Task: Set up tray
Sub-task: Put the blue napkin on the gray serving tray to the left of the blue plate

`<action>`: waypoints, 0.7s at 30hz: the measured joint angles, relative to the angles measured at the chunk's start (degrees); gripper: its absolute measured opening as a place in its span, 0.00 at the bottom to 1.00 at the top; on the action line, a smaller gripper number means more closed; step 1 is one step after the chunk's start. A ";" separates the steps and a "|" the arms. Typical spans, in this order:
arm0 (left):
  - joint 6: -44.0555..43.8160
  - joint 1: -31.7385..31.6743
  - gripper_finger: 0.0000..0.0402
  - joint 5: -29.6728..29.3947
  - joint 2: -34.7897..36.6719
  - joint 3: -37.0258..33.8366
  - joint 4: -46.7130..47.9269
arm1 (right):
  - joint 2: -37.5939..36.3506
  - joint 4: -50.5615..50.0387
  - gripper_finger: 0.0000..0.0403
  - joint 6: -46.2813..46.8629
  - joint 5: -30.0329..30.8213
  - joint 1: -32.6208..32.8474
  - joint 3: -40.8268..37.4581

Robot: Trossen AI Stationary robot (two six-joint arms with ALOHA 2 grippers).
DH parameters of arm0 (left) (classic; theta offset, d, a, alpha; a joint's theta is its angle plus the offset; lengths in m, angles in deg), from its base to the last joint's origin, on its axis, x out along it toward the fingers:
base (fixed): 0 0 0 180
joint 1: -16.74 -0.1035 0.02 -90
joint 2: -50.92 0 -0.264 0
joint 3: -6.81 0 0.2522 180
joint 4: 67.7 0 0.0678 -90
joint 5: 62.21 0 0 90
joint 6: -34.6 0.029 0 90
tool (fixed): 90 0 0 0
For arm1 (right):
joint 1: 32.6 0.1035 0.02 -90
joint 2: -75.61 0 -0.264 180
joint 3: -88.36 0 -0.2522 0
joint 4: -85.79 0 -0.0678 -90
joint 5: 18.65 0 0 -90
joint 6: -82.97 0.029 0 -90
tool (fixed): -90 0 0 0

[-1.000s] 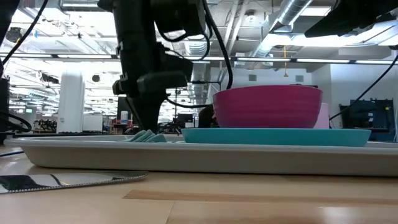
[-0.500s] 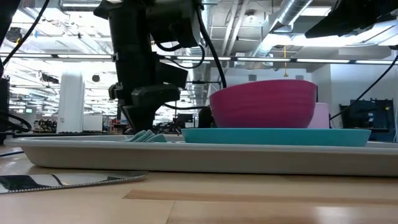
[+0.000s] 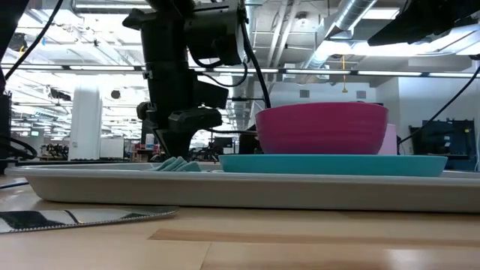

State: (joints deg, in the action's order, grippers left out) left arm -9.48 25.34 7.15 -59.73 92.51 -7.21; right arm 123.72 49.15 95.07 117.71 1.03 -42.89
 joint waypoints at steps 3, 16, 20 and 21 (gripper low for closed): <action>-0.18 -0.21 0.00 1.24 0.00 0.00 -0.41 | 0.00 0.00 0.00 0.00 0.00 0.00 0.00; 2.48 0.43 0.00 3.82 0.00 0.02 -3.74 | 0.00 0.00 0.00 -0.02 0.00 0.00 0.00; 5.27 -1.19 0.00 4.38 -0.02 0.01 -3.75 | 0.00 0.00 0.00 -0.01 0.00 0.00 0.00; 5.72 -1.62 0.00 5.13 -0.02 0.02 -3.79 | 0.00 0.00 0.00 0.00 0.00 0.01 0.00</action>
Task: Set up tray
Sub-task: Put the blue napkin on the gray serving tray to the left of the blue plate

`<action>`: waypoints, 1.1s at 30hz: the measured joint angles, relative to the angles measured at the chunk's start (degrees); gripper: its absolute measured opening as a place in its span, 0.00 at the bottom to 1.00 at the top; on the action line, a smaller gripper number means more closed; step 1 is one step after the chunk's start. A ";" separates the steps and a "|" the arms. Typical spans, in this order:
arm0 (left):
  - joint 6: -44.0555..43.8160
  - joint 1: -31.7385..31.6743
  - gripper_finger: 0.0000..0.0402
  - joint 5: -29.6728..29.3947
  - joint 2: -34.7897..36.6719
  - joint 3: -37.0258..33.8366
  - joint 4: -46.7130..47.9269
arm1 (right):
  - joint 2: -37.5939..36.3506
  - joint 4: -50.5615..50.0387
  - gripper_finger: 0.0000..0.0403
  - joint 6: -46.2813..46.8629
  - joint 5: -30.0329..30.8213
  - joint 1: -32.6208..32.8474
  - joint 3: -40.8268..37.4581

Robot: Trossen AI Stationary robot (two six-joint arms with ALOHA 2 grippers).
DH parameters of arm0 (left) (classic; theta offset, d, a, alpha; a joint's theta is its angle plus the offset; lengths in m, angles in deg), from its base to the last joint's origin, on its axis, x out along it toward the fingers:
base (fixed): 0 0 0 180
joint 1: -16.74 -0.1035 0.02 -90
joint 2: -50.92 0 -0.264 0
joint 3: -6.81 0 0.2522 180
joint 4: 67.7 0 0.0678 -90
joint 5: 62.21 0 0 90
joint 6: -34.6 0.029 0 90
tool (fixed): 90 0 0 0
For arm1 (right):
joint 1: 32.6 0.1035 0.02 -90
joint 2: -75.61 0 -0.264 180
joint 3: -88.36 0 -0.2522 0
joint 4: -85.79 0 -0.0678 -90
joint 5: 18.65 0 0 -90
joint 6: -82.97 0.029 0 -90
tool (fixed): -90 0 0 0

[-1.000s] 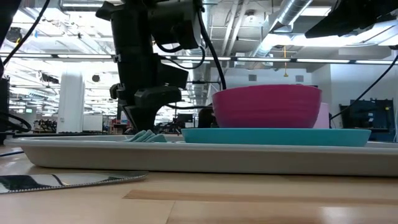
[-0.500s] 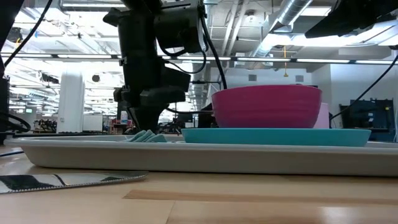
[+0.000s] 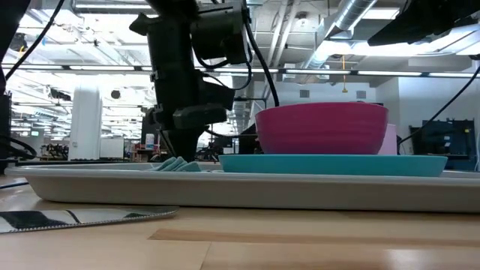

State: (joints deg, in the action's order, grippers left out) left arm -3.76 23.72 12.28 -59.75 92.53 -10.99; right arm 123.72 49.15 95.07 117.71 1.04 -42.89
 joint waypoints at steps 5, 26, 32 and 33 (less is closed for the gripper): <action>1.13 -1.81 0.00 1.28 0.00 -0.02 -0.16 | 0.00 0.00 0.00 -0.02 0.00 -0.01 0.00; 2.20 -3.56 0.00 1.26 -0.02 -0.02 -0.20 | 0.00 0.00 0.00 -0.02 0.00 -0.01 0.00; 2.88 -3.66 0.00 0.59 -0.02 -0.02 -0.21 | 0.00 -0.02 0.00 -0.02 0.00 0.01 0.00; 2.95 -3.69 0.00 0.59 -0.02 -0.02 -0.24 | 0.00 0.00 0.00 -0.02 0.02 0.00 0.00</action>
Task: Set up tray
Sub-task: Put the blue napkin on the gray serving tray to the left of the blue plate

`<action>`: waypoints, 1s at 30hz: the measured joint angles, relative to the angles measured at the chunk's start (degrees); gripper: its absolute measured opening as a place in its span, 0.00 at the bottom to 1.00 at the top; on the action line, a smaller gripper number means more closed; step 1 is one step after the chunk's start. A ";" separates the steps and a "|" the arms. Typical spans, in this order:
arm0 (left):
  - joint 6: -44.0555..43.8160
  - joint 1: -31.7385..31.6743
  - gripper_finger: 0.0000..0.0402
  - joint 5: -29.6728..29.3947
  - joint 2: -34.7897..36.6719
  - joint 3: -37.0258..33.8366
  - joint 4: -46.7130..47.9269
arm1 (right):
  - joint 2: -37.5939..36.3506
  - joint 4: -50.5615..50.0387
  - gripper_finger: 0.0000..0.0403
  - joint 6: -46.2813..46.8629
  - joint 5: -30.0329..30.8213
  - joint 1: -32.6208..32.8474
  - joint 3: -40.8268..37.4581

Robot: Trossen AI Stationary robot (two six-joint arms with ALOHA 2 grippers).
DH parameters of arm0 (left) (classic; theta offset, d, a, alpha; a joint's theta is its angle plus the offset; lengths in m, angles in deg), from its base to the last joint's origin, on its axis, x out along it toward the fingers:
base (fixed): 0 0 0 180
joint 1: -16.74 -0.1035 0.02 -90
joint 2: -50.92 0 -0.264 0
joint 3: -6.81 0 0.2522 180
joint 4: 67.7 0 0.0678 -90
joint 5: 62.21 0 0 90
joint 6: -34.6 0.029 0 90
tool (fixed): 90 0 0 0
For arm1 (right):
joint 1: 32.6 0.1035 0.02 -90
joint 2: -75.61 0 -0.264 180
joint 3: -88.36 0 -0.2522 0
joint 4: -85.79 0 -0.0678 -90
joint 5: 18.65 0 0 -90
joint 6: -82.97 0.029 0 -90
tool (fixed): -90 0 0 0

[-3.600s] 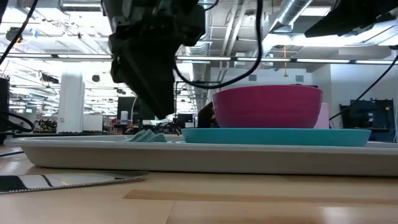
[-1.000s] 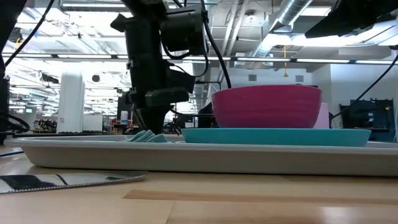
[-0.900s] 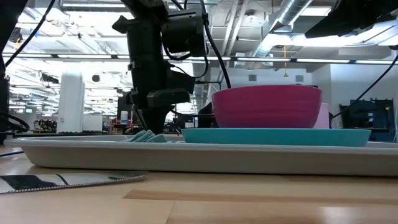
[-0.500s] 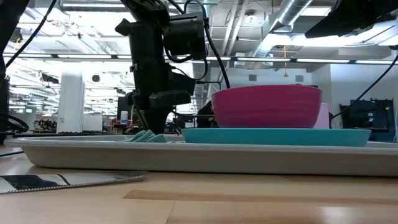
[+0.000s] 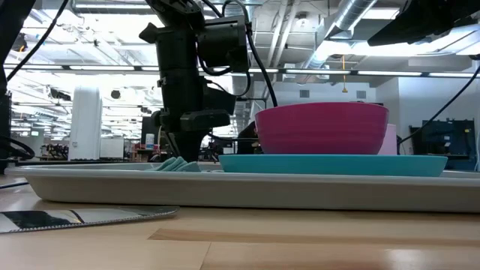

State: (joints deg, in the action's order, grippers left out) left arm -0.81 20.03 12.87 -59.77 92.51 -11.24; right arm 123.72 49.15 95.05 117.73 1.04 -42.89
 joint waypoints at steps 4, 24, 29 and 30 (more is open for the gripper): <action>0.08 0.00 0.00 0.00 0.00 0.00 -0.12 | 0.00 -0.02 0.00 0.00 -0.02 -0.02 0.00; 1.15 0.04 0.00 0.54 0.46 -4.51 -8.68 | 0.00 -0.04 0.00 -0.02 0.00 -0.02 0.00; -1.19 0.08 0.00 -0.77 0.46 -6.57 -10.18 | 0.00 -0.07 0.00 -0.02 0.00 -0.01 0.00; -1.17 0.10 0.00 -1.20 0.44 -6.58 -10.18 | 0.00 -0.05 0.00 -0.01 0.00 -0.01 0.00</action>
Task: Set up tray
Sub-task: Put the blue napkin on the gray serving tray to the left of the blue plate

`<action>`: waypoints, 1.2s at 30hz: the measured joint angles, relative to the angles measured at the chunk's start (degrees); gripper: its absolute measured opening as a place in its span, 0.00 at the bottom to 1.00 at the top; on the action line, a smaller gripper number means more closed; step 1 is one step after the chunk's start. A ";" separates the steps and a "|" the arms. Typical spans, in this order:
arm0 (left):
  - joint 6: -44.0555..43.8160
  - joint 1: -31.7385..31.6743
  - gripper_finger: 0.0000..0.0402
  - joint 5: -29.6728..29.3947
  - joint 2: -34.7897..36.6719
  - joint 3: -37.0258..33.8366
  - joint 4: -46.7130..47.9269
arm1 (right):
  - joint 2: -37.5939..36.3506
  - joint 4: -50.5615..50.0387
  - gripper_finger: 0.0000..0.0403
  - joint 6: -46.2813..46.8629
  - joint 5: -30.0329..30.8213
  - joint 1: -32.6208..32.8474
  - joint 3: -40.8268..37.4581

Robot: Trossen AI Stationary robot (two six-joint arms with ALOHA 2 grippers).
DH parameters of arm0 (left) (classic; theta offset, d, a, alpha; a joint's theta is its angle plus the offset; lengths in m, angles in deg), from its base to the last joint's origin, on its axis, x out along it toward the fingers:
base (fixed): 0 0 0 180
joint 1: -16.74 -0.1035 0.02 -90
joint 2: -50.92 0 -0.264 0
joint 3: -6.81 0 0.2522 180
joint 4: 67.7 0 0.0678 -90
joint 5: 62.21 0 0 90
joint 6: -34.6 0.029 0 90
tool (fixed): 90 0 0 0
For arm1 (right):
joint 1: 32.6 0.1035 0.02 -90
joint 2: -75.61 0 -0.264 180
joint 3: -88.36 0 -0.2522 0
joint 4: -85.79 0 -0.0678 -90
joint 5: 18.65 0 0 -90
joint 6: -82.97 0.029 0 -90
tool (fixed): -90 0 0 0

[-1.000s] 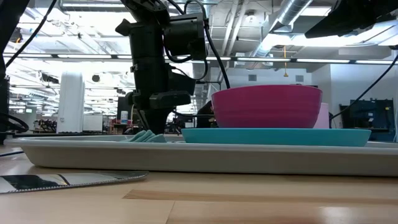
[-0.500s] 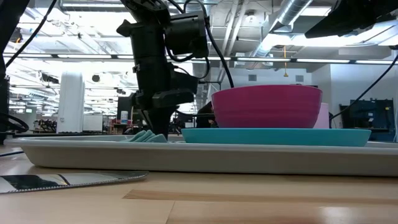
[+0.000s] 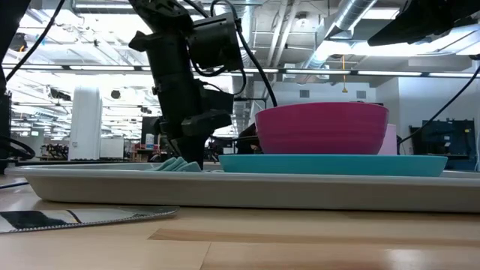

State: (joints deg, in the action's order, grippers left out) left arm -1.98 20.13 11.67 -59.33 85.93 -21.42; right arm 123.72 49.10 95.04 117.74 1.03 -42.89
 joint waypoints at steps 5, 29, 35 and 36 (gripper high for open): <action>0.09 -0.35 0.00 -2.91 -0.26 1.18 0.36 | -0.02 -0.01 0.00 0.01 0.00 0.01 0.00; 0.23 -2.86 0.00 -5.06 -0.61 3.34 4.27 | -0.02 -0.01 0.00 0.01 0.00 -0.01 0.00; 1.72 -2.45 0.00 -0.19 0.28 3.43 4.49 | -0.02 -0.01 0.00 0.01 0.00 0.00 0.00; 1.18 -2.13 0.00 0.76 0.58 3.62 4.70 | -0.02 0.00 0.00 0.01 0.00 0.01 0.00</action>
State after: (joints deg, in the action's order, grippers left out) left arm -0.80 18.00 12.43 -58.75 89.55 -16.71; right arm 123.70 49.10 95.05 117.74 1.04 -42.89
